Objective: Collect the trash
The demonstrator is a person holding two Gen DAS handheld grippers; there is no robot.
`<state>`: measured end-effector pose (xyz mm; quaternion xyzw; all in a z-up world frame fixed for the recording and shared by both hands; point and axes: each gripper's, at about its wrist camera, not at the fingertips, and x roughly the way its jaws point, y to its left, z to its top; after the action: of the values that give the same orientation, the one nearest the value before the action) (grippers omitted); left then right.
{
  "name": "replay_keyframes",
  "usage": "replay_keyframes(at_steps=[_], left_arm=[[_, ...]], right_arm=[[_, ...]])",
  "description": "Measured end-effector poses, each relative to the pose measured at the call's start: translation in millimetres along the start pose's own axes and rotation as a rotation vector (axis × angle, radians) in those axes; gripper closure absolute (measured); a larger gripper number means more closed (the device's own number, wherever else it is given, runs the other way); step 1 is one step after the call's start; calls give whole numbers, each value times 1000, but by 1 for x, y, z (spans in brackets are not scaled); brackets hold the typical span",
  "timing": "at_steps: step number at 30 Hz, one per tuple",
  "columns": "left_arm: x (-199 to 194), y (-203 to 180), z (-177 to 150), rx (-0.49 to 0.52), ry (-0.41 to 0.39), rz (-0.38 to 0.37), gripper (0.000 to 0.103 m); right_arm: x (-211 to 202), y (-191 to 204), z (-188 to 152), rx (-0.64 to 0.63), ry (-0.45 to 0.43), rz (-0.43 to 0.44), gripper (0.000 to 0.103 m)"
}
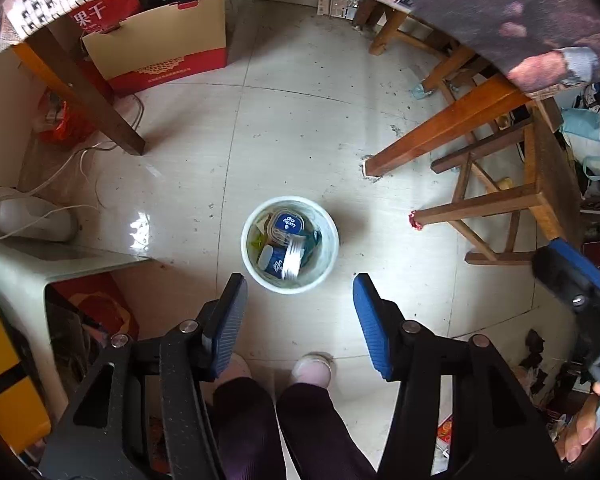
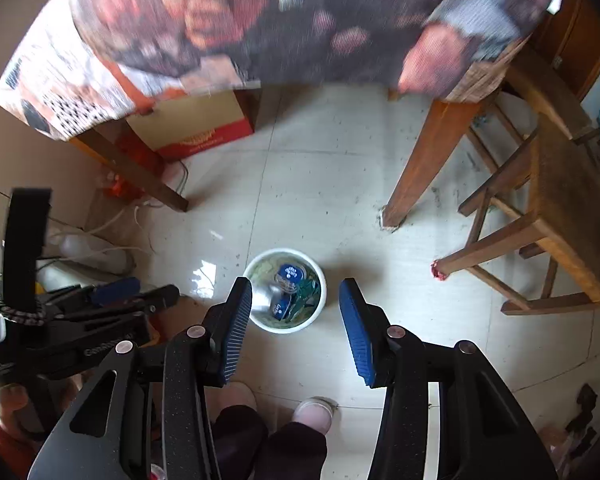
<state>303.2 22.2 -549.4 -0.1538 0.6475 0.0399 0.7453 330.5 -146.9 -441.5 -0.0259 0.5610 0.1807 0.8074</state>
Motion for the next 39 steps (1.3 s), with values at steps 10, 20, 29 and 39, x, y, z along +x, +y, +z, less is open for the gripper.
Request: replay_keyframes(at_steps=[10, 20, 29, 39], left_arm=[[-170, -25, -26, 3, -166, 45, 49], [-394, -58, -85, 127, -520, -12, 49], [-540, -58, -190, 261, -831, -64, 46], [-597, -35, -270, 269, -979, -66, 3]], right_arm=[[-144, 18, 12, -67, -143, 30, 61], [-329, 54, -10, -127, -469, 34, 61], [-461, 111, -84, -152, -778, 17, 55], [-500, 140, -141, -145, -906, -56, 0]])
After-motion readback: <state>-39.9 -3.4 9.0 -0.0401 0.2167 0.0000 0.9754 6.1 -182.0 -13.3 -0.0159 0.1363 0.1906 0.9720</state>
